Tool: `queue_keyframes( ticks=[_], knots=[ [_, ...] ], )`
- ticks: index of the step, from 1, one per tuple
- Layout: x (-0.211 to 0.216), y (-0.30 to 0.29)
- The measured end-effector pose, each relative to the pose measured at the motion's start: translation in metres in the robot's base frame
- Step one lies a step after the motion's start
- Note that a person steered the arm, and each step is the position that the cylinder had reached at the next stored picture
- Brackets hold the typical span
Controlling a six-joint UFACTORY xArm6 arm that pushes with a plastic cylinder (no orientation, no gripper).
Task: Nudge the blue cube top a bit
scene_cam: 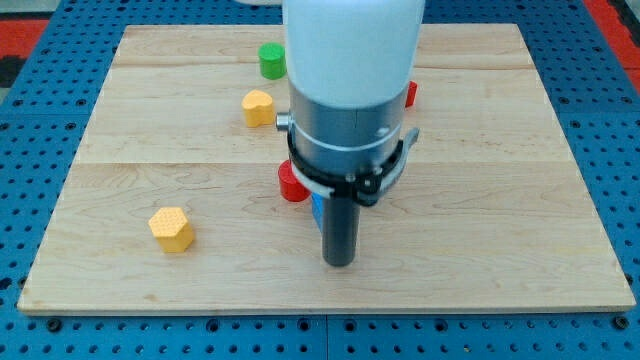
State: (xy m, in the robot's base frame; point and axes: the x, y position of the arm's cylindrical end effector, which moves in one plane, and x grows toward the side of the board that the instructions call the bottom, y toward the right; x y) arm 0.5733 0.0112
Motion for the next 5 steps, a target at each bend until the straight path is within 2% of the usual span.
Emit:
queue_keyframes(
  ticks=[2,5],
  knots=[
    [0.010,-0.077],
    [-0.028,-0.098]
  ],
)
